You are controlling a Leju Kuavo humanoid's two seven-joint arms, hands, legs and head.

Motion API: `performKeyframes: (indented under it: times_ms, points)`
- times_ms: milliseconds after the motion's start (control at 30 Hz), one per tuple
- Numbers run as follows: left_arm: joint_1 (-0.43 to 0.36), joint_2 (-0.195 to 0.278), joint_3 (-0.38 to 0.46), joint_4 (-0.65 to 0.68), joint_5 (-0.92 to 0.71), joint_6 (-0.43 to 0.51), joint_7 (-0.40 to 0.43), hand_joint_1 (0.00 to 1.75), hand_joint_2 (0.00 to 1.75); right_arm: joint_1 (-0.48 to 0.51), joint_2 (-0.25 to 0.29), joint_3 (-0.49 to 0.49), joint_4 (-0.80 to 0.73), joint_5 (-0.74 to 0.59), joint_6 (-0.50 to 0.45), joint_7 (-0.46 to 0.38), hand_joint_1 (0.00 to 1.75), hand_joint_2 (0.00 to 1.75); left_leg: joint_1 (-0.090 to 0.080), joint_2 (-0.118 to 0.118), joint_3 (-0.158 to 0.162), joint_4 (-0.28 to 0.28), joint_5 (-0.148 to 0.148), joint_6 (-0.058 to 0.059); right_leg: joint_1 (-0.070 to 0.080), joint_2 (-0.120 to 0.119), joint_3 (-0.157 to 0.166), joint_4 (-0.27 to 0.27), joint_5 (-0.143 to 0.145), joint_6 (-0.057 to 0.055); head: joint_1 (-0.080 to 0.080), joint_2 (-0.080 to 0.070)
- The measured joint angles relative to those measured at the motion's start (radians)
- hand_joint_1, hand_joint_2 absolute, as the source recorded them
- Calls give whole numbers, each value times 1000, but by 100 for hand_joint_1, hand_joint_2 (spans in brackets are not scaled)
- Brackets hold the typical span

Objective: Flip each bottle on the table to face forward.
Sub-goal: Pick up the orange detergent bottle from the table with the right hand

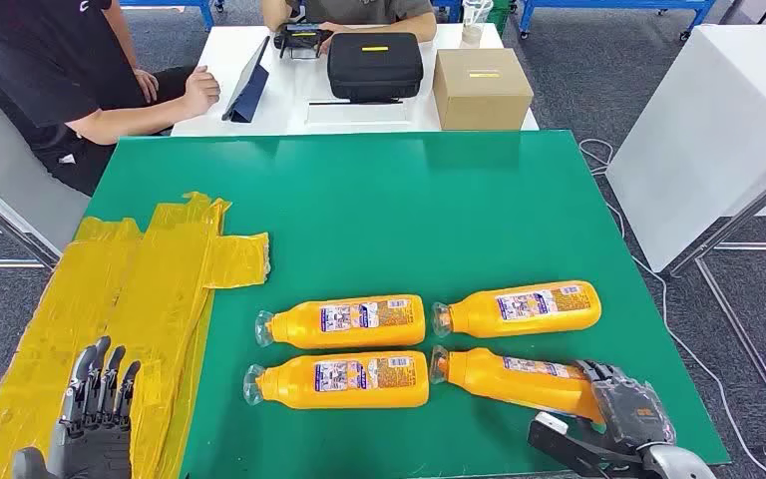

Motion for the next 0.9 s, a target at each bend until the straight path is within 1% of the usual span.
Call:
performKeyframes:
  times_ms: [133,167,200,267,300,333,433,533,767,900]
  points:
    - [0,0,0,0,0,2,-1,0,0,0,0,0,0,-4,-4,-3,175,175,0,0,0,0,0,0,0,0,0,0,0,0,0,0]
    - [6,-10,10,-7,-4,4,-3,0,0,23,-20,-11,-30,-75,-33,-38,175,175,-1,-1,-1,0,0,0,-2,-1,0,1,0,1,0,0]
    - [19,-37,42,-24,-15,-19,1,0,0,42,-46,-75,-94,-180,-13,-108,175,175,-3,0,-2,0,0,1,-3,0,-2,2,-1,2,0,0]
    - [54,-132,149,-76,-48,-100,12,0,0,71,-89,-283,-256,-363,95,-288,175,175,-6,-1,-3,0,0,3,-7,-1,-3,3,-2,4,0,0]
    - [66,-173,196,-97,-62,-141,18,0,0,61,-90,-382,-308,-385,176,-346,175,175,-7,-1,-2,0,0,3,-7,-1,-3,3,-2,4,0,0]
    - [72,-197,223,-107,-69,-157,19,0,0,55,-86,-431,-327,-373,208,-369,175,175,-7,-1,-2,0,0,4,-8,-2,-3,3,-2,4,0,0]
    - [78,-217,244,-117,-74,-159,16,0,0,51,-88,-465,-334,-382,207,-372,175,175,-7,-1,-2,0,0,4,-7,-2,-3,3,-2,4,0,0]
    - [88,-228,255,-123,-77,-154,9,0,0,54,-110,-486,-335,-425,205,-370,175,175,-7,-1,-2,0,0,4,-7,-1,-3,3,-2,4,0,0]
    - [109,-241,258,-133,-77,-138,-6,0,0,87,-227,-560,-335,-588,212,-347,175,175,-8,-1,-2,0,0,4,-8,-2,-3,3,-2,4,0,0]
    - [122,-244,259,-137,-70,-126,-14,0,0,123,-318,-614,-335,-744,206,-327,175,175,-8,-1,-3,0,0,4,-8,-1,-3,3,-2,4,-1,0]
